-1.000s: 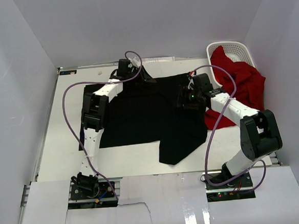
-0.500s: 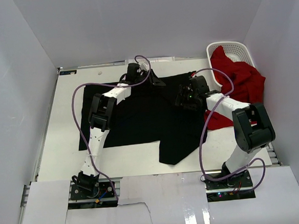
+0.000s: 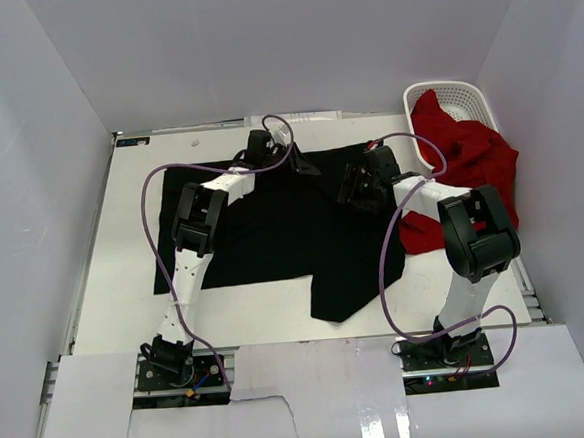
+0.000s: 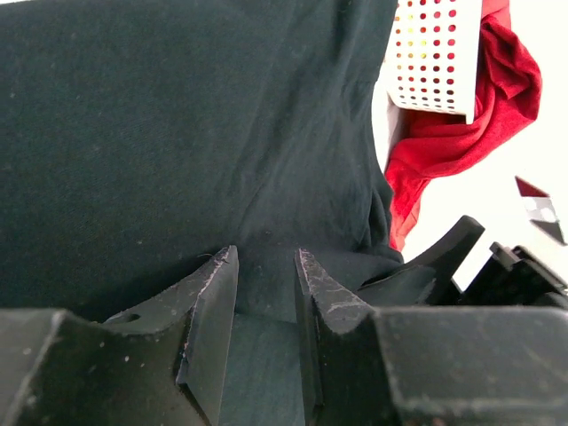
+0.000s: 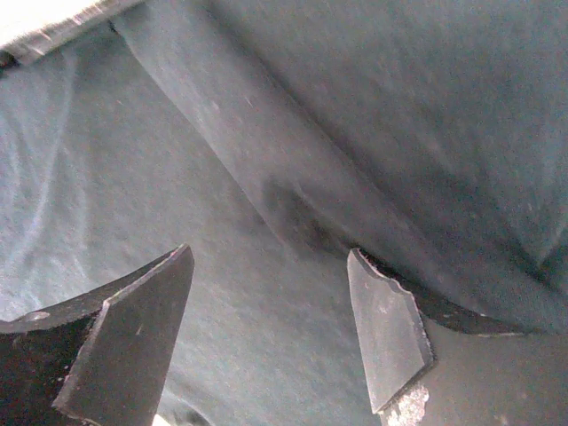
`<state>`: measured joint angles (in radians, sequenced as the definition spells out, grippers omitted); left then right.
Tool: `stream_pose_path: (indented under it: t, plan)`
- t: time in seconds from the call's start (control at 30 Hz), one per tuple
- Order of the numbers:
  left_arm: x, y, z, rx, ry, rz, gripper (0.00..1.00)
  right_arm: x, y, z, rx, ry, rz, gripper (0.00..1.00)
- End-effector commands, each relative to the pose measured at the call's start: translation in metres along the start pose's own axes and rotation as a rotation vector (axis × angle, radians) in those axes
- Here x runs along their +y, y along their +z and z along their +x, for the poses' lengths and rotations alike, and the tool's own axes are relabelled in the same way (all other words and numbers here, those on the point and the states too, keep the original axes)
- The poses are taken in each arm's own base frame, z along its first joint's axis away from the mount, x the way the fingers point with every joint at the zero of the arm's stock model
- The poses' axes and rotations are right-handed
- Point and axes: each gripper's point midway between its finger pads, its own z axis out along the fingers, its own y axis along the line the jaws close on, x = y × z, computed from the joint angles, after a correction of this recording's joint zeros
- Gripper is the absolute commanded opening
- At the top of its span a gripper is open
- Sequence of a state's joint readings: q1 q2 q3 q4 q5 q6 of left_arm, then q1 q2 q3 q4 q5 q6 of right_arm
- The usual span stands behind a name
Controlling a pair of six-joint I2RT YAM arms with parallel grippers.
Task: Fold and stack the t-shirts
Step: Fold the flattened tshirt in 1/3 of the way
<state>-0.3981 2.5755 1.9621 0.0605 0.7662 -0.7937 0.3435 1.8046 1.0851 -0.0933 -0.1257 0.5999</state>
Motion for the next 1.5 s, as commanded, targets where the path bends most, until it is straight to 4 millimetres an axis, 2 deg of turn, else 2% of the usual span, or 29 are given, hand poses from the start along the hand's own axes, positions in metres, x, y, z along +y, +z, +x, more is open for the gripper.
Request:
stream_pose_path:
  t: [0.0, 0.23, 0.5, 0.8, 0.9, 0.93, 1.0, 1.13, 1.23, 1.33, 1.47]
  plan:
    - [-0.028, -0.011, -0.012, -0.029, 0.058, 0.034, 0.42, 0.016, 0.003, -0.027, -0.074, -0.011, -0.041, 0.75]
    - [-0.027, -0.012, -0.011, -0.03, 0.061, 0.028, 0.42, 0.018, 0.01, -0.031, -0.069, -0.019, -0.043, 0.62]
    - [-0.025, -0.012, -0.012, -0.031, 0.063, 0.018, 0.42, 0.02, 0.015, -0.029, -0.049, -0.024, -0.056, 0.6]
    - [-0.028, -0.013, -0.015, -0.039, 0.066, 0.019, 0.42, 0.001, 0.033, -0.029, -0.014, -0.057, 0.042, 0.4]
    - [-0.028, -0.014, -0.015, -0.038, 0.069, 0.016, 0.42, -0.008, 0.041, -0.025, 0.014, -0.076, 0.079, 0.41]
    - [-0.029, -0.015, -0.017, -0.041, 0.072, 0.017, 0.42, -0.006, 0.041, -0.031, 0.01, -0.082, 0.08, 0.43]
    - [-0.028, -0.017, -0.018, -0.043, 0.071, 0.014, 0.42, -0.013, 0.046, -0.024, 0.049, -0.105, 0.11, 0.46]
    - [-0.027, -0.018, -0.019, -0.044, 0.066, 0.013, 0.42, -0.021, 0.048, -0.03, 0.053, -0.144, 0.163, 0.46]
    - [-0.027, -0.017, -0.019, -0.044, 0.062, 0.013, 0.42, -0.034, 0.049, -0.027, 0.09, -0.185, 0.225, 0.46]
    - [-0.028, -0.018, -0.019, -0.046, 0.061, 0.014, 0.42, -0.036, 0.051, -0.031, 0.1, -0.204, 0.244, 0.47]
    - [-0.026, -0.017, -0.018, -0.043, 0.058, 0.012, 0.42, -0.021, 0.045, -0.047, 0.057, -0.208, 0.206, 0.49]
